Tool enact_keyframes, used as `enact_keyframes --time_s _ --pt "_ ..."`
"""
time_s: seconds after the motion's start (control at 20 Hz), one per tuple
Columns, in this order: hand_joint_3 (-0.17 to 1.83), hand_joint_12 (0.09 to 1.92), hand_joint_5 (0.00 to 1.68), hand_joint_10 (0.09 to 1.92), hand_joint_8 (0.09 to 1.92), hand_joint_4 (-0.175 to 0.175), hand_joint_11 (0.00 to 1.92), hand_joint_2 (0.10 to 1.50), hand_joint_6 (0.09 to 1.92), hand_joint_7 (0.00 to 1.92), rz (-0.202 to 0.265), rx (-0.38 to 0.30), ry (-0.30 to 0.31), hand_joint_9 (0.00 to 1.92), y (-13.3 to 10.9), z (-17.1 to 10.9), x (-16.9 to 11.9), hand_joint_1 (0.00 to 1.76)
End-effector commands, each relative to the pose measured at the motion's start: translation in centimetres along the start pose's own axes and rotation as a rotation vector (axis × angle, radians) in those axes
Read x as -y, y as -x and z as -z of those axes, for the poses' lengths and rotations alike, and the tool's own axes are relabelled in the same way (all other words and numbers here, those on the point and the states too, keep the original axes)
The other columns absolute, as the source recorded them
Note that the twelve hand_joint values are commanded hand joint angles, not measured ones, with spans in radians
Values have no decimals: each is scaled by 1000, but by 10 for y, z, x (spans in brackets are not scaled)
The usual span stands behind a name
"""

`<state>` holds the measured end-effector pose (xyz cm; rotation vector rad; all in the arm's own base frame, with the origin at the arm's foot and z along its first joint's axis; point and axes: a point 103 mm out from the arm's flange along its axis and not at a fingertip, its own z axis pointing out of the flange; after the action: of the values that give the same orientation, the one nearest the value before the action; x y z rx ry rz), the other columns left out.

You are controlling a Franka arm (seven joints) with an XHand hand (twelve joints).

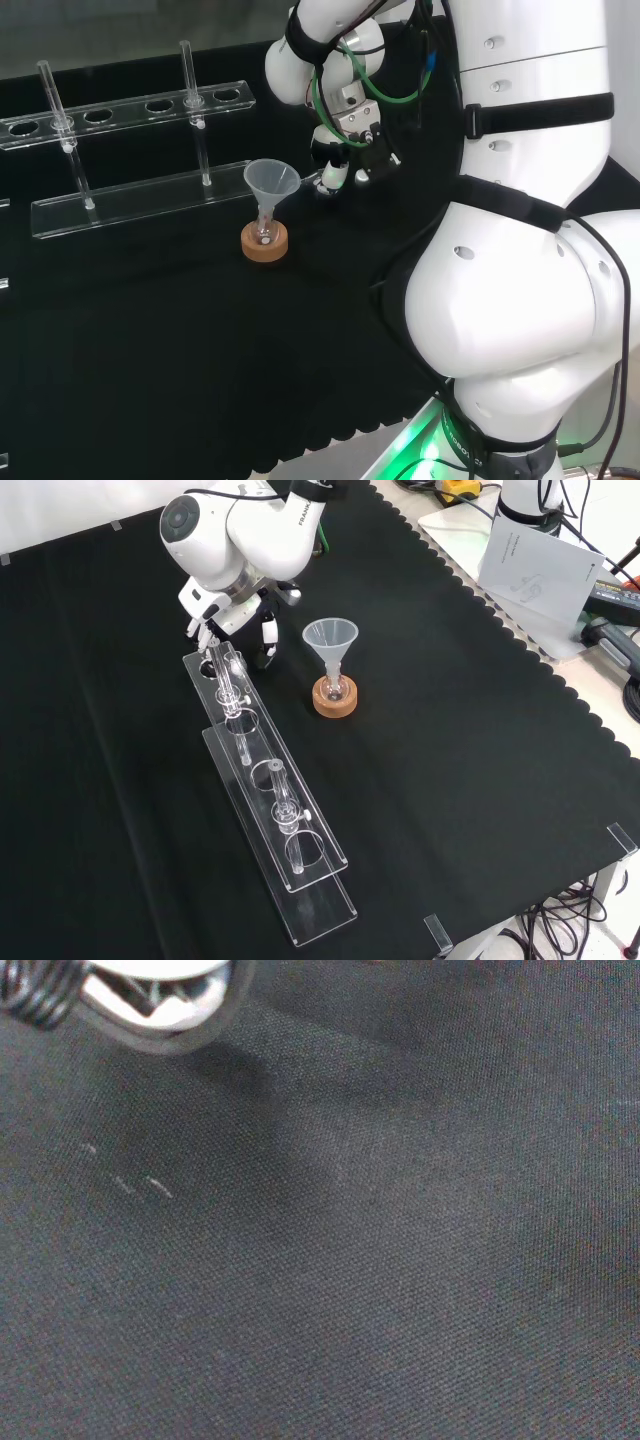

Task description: Pick up the weighing funnel.

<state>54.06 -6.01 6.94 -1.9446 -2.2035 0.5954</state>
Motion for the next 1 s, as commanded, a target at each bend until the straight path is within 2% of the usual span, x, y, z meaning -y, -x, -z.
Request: enact_keyframes --time_s 0.05,0.45,0.9,0.95,1.0 --pt "572 1316 703 496 659 5 443 629 624 540 -3 -1 1 751 -1 -1 -1 896" --pt "578 1311 856 500 662 33 449 640 696 547 -6 -25 -13 760 1 -2 -5 894" --pt "585 1305 888 501 664 36 464 643 714 555 -5 -25 -18 772 1 -6 -4 896" --pt "586 1304 904 501 664 42 466 644 719 556 -7 -27 -5 773 1 -5 -3 896" --pt "510 1302 982 502 666 91 473 722 760 568 -6 -32 9 785 4 6 1 955"
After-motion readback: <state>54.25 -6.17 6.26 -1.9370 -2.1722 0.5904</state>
